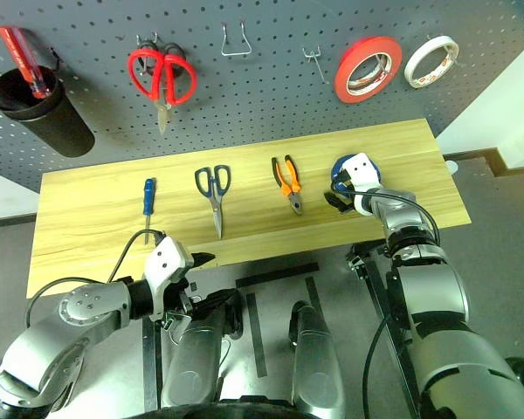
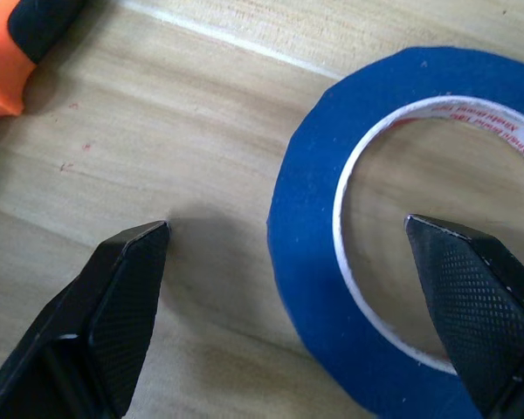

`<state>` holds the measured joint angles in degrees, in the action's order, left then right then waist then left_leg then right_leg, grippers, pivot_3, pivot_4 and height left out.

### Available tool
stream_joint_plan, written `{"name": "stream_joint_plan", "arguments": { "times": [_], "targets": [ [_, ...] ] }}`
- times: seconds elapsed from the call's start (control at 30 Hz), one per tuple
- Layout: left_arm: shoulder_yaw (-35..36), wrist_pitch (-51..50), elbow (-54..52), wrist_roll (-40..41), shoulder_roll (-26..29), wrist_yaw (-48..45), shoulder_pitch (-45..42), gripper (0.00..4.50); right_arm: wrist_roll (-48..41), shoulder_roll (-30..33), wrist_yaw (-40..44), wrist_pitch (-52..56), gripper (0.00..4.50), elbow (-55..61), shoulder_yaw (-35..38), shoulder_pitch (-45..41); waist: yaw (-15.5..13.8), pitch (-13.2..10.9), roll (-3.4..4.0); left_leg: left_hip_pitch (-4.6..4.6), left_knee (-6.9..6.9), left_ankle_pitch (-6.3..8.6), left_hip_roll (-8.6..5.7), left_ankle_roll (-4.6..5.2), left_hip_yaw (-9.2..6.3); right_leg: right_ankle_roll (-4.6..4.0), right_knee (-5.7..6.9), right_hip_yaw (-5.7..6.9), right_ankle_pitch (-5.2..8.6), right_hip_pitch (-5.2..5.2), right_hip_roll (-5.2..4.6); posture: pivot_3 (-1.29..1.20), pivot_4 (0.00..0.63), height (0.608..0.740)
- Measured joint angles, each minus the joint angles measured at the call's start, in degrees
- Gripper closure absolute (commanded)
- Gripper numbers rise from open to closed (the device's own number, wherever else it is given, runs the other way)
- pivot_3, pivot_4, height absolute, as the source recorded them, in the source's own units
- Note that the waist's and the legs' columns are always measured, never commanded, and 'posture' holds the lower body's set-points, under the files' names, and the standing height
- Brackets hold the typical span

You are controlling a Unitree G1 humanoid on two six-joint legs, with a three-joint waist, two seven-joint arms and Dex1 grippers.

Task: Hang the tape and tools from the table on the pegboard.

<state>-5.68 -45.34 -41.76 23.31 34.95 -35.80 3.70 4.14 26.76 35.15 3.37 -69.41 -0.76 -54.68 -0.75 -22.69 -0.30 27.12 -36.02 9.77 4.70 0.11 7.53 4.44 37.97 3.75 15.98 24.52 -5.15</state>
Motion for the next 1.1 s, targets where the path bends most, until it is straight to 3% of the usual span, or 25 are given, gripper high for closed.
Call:
{"name": "stream_joint_plan", "arguments": {
  "times": [0.33, 0.43, 0.77, 1.1],
  "targets": [
    [0.62, -0.78, -0.30, 1.11, 0.75, 1.38, -1.05, 0.04, -0.46, -0.06, 1.07, 0.78, 0.00, 0.00, 0.66, -0.24, 0.03, -0.25, -0.16, 0.00, 0.02, 0.02, 0.00, 0.00, 0.01, -0.12, -0.01, -0.02, 0.06, 0.01, -0.07, 0.12, 0.466, 0.717],
    [0.73, -0.96, -0.98, 1.17, 0.99, 1.50, -0.97, 0.00, -0.46, -0.19, 0.86, 0.61, 0.59, 0.01, 0.67, -0.24, 0.03, -0.29, -0.17, 0.01, 0.02, 0.02, 0.00, 0.00, 0.00, -0.18, -0.01, -0.03, 0.09, 0.01, -0.08, 0.12, 0.468, 0.717],
    [2.11, -1.58, -0.81, 1.71, 1.75, 1.39, -1.44, 0.00, -1.89, -0.60, -1.43, -2.43, 3.79, -0.22, 3.03, -0.15, -0.02, -0.94, -0.18, 0.13, 0.02, 0.03, -0.03, 0.02, 0.04, -0.20, -0.04, -0.03, 0.10, 0.11, -0.18, 0.11, 0.473, 0.717],
    [2.13, -0.87, 1.40, 2.05, 2.00, 0.79, -4.12, 0.00, -2.96, -0.30, 0.00, -3.74, 3.80, 2.27, 4.15, 1.88, -0.06, -1.13, -0.16, 0.15, 0.13, 0.03, -0.04, 0.03, 0.08, 0.00, -0.11, -0.01, 0.01, 0.14, -0.17, 0.10, 0.437, 0.717]
  ]
}}
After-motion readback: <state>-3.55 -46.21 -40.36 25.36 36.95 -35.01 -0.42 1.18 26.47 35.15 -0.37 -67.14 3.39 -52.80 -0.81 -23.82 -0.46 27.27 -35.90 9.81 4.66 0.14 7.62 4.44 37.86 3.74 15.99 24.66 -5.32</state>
